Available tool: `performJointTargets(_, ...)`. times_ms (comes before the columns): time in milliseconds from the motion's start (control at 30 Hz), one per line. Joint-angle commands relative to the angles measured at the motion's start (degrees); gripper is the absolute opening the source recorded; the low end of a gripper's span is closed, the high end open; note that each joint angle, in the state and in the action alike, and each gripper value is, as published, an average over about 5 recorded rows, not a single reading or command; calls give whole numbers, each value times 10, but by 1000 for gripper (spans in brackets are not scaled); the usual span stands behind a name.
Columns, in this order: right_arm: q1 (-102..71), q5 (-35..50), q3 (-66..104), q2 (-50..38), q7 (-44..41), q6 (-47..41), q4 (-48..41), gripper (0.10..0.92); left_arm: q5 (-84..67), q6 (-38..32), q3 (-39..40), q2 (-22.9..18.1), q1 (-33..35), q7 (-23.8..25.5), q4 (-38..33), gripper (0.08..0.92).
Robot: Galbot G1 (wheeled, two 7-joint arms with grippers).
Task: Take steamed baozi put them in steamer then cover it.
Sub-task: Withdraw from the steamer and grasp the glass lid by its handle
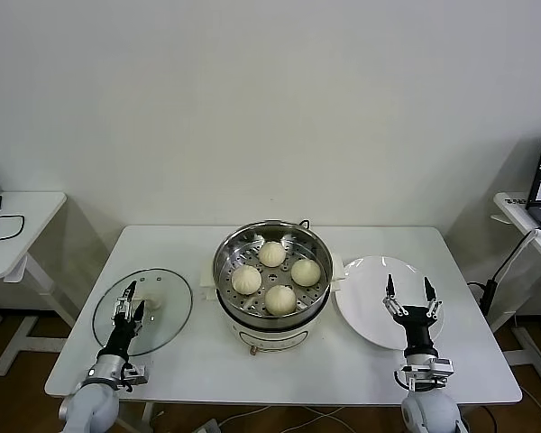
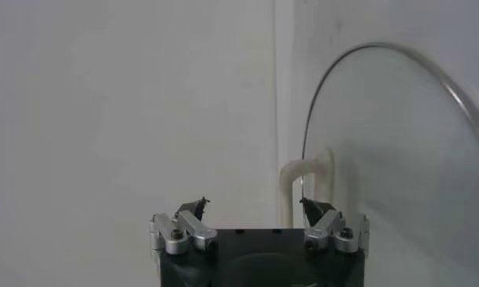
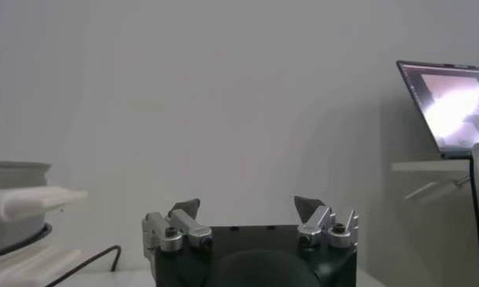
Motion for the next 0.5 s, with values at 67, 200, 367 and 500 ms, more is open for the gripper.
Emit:
performJointTargets(67, -3, -7, 2, 4, -2, 1, -3, 823, -8, 9, 10, -2, -35, 1, 27, 823)
performJointTargets(200, -3, -10, 3, 5, -2, 0, -2, 823, -7, 11, 16, -1, -45, 2, 37, 823)
performJointTargets(367, -4, -15, 4, 7, -2, 0, 0, 823, -7, 14, 19, 0, -54, 5, 51, 822)
performJointTargets(500, -3, -19, 5, 7, -1, 0, 0, 823, -9, 15, 19, 0, -53, 7, 53, 781)
